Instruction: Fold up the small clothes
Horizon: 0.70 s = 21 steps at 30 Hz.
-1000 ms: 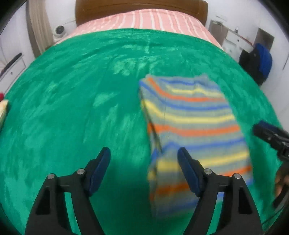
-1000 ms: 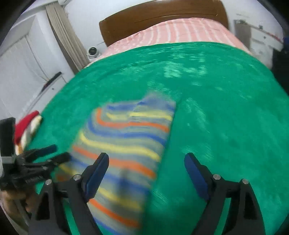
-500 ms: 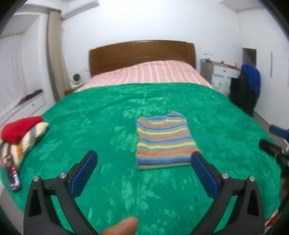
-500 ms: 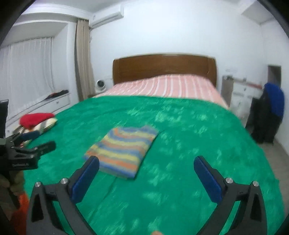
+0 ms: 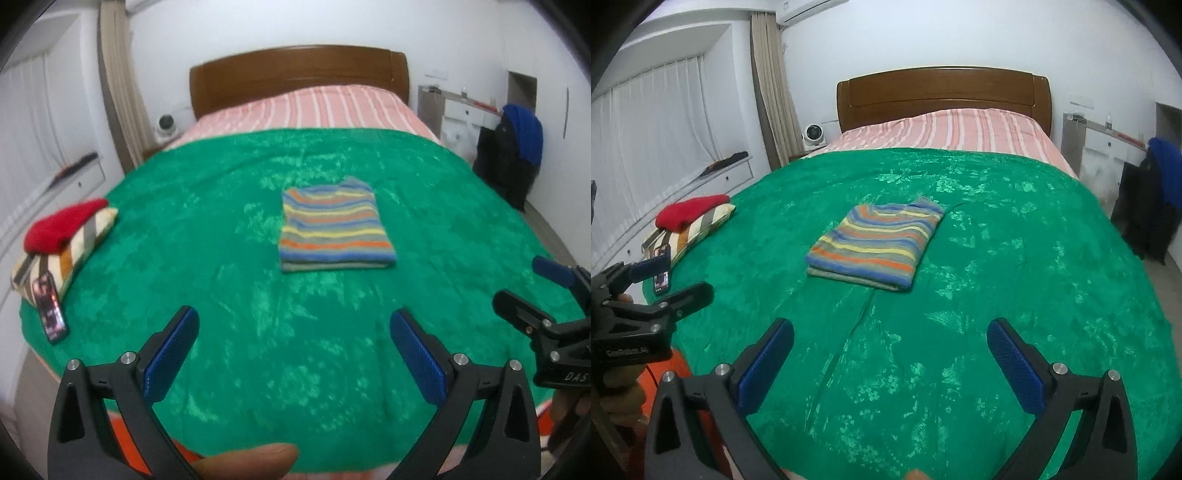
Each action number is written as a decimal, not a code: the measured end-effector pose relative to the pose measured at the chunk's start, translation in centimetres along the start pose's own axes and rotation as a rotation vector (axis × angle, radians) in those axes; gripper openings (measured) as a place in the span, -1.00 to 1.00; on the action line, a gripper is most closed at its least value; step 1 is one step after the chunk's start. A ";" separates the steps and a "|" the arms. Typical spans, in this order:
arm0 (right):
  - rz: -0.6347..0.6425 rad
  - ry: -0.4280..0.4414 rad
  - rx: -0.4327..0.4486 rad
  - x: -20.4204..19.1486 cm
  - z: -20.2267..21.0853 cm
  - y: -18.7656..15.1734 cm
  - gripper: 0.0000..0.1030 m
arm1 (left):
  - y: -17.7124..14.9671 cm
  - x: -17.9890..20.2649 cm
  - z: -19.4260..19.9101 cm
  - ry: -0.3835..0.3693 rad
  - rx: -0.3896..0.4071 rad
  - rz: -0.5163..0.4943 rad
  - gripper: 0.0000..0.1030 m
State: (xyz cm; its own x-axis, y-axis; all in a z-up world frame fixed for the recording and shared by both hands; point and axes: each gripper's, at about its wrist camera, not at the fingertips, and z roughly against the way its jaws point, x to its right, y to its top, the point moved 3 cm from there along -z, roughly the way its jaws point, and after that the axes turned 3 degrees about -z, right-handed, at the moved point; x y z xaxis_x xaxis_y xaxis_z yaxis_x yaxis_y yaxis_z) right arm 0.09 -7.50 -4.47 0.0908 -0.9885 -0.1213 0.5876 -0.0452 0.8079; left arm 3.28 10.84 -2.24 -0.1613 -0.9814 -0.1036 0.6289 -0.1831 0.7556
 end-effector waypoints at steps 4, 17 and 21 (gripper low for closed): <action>0.035 0.014 -0.004 -1.0 1.5 1.6 1.00 | 0.2 -0.5 0.6 0.010 -0.026 0.045 1.00; 0.057 -0.057 -0.129 -1.8 1.7 0.8 1.00 | 0.4 0.5 1.9 0.068 -0.014 -0.012 1.00; 0.052 -0.073 -0.136 -2.0 2.6 1.3 1.00 | 0.6 0.9 2.2 0.082 -0.032 -0.037 1.00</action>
State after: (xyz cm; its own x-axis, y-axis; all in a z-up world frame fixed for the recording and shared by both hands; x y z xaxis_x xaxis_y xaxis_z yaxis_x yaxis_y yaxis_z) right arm -1.46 -6.01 -1.68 0.0686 -0.9970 -0.0349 0.6875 0.0219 0.7258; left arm 1.80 10.01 -0.45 -0.1233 -0.9751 -0.1843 0.6480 -0.2198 0.7292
